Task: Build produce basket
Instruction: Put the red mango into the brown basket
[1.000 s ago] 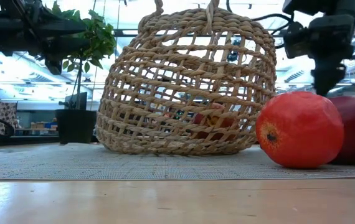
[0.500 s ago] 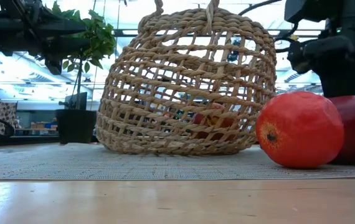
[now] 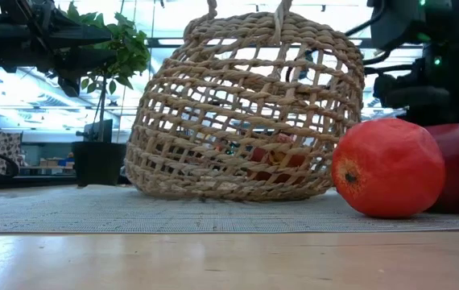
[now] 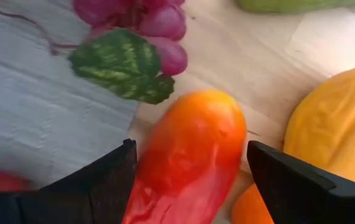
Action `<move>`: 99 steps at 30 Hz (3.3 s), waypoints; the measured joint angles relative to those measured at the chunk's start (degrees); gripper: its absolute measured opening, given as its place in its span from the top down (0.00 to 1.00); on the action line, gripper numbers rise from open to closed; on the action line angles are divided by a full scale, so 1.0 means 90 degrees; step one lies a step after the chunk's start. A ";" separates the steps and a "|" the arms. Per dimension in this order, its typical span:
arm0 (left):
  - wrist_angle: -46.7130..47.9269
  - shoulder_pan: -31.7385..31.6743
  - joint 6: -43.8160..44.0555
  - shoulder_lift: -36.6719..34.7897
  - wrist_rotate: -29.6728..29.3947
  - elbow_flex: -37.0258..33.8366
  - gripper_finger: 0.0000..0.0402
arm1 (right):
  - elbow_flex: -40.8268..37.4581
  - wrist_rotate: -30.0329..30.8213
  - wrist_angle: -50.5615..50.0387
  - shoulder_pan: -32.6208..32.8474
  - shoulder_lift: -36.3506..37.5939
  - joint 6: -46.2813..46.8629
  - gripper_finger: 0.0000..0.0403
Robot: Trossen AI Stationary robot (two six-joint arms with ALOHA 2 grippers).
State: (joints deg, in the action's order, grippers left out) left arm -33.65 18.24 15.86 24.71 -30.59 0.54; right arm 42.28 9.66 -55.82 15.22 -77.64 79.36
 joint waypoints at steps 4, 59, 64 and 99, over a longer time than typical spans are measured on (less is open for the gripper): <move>0.0000 0.0000 -0.0005 0.0000 0.0000 0.0000 0.60 | 0.0003 -0.0016 0.0050 -0.0112 -0.0249 0.0016 0.23; 0.0002 -0.0002 -0.0010 0.0002 0.0000 -0.0002 0.60 | 0.3952 0.4776 0.4881 0.1064 0.0225 -0.5370 0.37; -0.0002 -0.0002 -0.0008 0.0000 0.0000 -0.0002 0.60 | 0.3952 0.4497 0.5596 0.1128 0.0165 -0.6048 0.37; 0.0000 -0.0002 -0.0010 0.0002 0.0000 -0.0002 0.60 | 0.3949 0.4115 0.4613 0.0601 0.0067 -1.5332 0.34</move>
State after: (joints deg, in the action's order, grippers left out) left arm -33.65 18.22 15.77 24.73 -30.59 0.51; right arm 77.82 46.70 -14.31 20.63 -77.03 -58.63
